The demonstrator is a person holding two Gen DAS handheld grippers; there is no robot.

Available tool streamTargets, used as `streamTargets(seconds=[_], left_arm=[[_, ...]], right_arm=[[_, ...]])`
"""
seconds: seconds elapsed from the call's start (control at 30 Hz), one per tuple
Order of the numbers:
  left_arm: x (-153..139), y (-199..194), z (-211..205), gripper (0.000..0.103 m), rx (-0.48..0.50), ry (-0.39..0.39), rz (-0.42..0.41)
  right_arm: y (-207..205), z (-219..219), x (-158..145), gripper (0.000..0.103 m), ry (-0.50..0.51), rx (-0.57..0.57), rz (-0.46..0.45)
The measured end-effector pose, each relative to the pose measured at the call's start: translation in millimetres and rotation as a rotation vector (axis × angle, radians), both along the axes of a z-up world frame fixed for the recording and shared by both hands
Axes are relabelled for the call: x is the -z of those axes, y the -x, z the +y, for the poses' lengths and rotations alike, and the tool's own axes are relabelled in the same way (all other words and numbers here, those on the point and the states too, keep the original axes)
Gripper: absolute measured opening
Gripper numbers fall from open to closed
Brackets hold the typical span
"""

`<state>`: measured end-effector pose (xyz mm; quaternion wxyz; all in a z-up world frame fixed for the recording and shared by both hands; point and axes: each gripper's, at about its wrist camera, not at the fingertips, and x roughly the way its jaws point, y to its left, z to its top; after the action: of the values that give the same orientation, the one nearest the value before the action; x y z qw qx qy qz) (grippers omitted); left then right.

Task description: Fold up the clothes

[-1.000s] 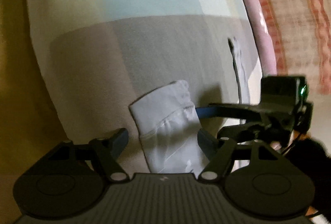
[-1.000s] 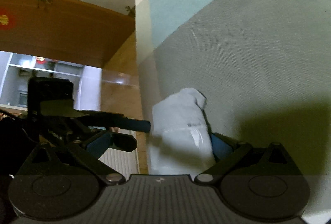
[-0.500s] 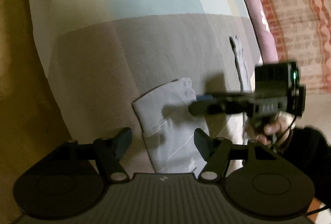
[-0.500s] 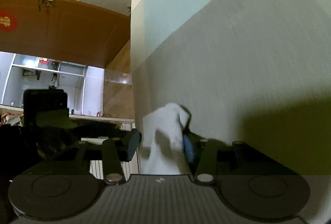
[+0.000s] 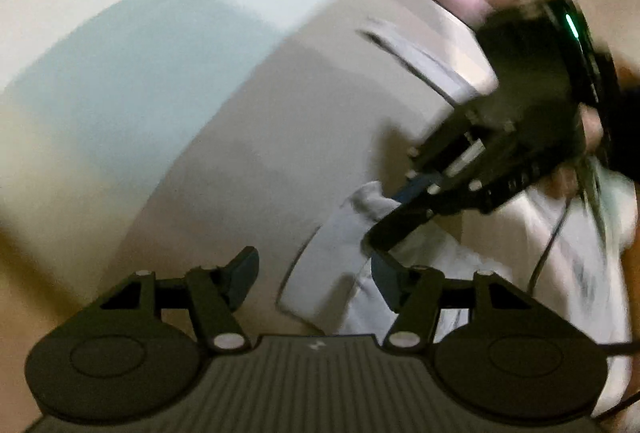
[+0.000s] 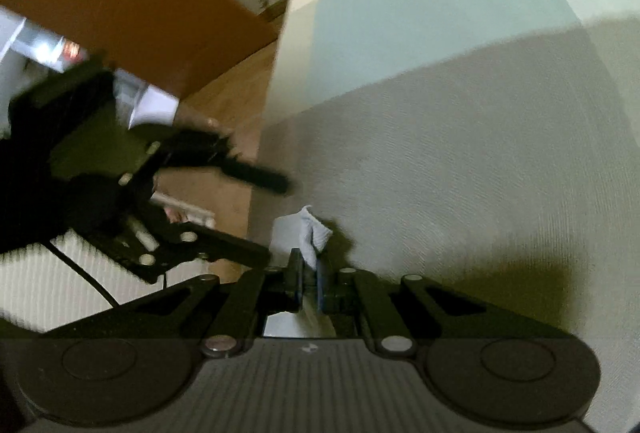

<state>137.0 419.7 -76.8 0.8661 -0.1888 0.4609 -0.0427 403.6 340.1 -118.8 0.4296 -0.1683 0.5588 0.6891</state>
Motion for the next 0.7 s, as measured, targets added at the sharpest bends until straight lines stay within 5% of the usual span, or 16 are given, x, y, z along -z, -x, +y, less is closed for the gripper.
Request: streamTargets(seconds=[0.2, 0.33, 0.43, 0.5, 0.63, 0.7], left_arm=[[0, -40, -17, 0.061, 0.501, -0.138, -0.058], [3, -55, -15, 0.061, 0.658, -0.121, -0.056], [4, -63, -2, 0.054, 0.638, -0.019, -0.024], [7, -65, 6, 0.030, 0.616, 0.057, 0.015], [11, -63, 17, 0.027, 0.549, 0.124, 0.038], [10, -63, 19, 0.015, 0.517, 0.116, 0.056]], right_arm=[[19, 7, -13, 0.008, -0.044, -0.145, -0.150], [28, 6, -21, 0.008, -0.072, -0.207, -0.182], [28, 5, -28, 0.008, -0.093, -0.214, -0.204], [25, 3, -31, 0.013, -0.098, -0.187, -0.224], [13, -7, -38, 0.031, -0.072, -0.058, -0.260], [5, -20, -41, 0.034, -0.052, 0.014, -0.265]])
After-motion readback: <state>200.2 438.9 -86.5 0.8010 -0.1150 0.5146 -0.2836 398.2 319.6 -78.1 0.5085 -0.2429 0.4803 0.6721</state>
